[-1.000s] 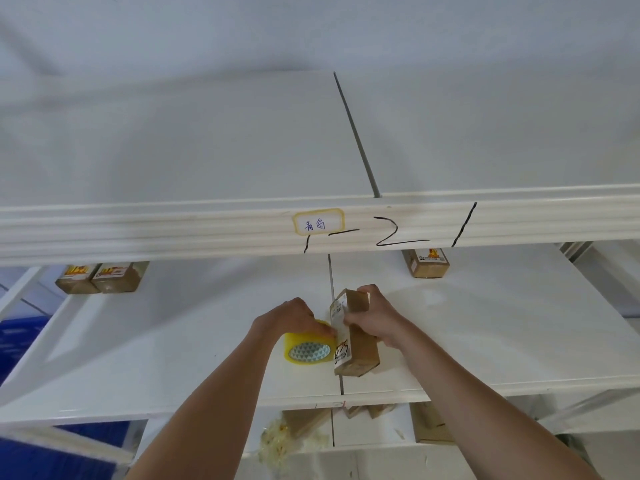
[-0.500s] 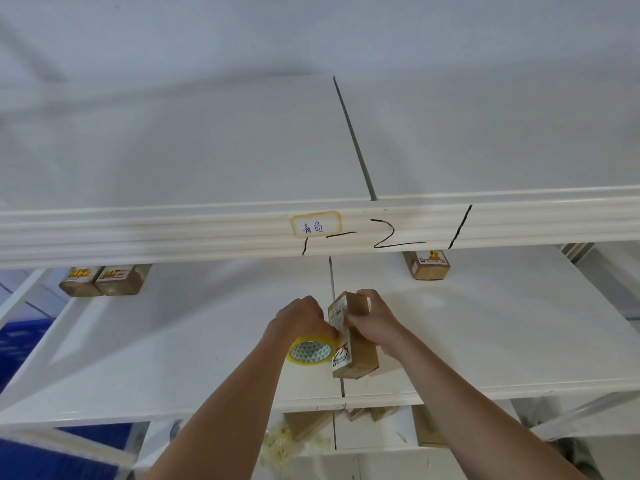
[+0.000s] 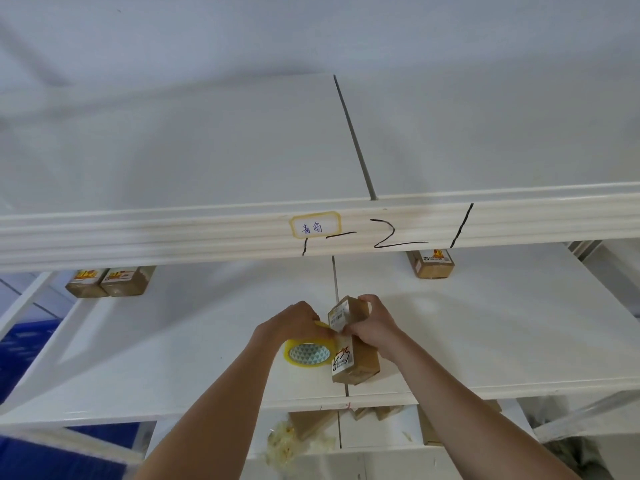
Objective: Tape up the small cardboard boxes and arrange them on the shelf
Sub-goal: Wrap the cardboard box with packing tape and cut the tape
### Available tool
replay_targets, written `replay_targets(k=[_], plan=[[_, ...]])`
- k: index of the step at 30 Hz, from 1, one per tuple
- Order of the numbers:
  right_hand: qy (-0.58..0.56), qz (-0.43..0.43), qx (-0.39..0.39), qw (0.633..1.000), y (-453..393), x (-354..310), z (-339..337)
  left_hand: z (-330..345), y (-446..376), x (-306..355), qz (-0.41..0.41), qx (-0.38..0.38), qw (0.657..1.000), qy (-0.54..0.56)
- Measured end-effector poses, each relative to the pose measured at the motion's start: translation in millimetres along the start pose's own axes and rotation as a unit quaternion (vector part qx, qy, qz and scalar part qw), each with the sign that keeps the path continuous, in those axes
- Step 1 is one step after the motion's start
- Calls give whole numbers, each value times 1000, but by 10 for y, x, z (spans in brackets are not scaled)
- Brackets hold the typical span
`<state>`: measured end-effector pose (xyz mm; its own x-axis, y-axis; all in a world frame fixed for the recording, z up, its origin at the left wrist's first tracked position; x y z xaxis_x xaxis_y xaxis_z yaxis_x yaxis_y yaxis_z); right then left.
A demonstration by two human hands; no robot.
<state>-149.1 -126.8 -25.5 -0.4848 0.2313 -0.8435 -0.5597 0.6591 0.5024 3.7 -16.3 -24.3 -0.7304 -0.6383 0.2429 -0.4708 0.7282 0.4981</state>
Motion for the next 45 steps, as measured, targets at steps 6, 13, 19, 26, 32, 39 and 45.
replay_targets(k=[6, 13, 19, 26, 32, 39, 45], plan=[[18, 6, -11, 1000, -31, -64, -59, -4, -17, -180, 4, -19, 997, 70], [-3, 0, -25, 1000, -34, -120, -44, -36, -59, -265, -22, -8, 1000, 4], [-49, 1, -46, 998, 6, -203, -128, -16, -87, -293, -43, -17, 999, 6], [-105, 8, -56, 993, 31, -150, -127, 18, -87, -283, -47, -23, 999, 11], [-157, 5, -73, 985, 34, -112, -145, 2, -25, -218, -46, -15, 999, 23], [-249, 35, -93, 963, 89, -23, -91, -84, 3, -131, -12, -6, 1000, 20], [-217, -19, -95, 971, 165, -114, 154, -422, 73, -90, -2, 40, 999, 7]])
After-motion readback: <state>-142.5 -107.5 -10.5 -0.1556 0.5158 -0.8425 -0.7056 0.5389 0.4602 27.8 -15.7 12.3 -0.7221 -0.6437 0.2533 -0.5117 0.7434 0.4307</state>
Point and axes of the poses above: each hand's wrist, its own y-axis away from the middle knuckle, its own z-axis out of the palm, x = y × z, the point moved 5 cm from there along -y, towards the middle knuckle, and after that the axes turned 12 degrees about -y, right-handed, at the moved point
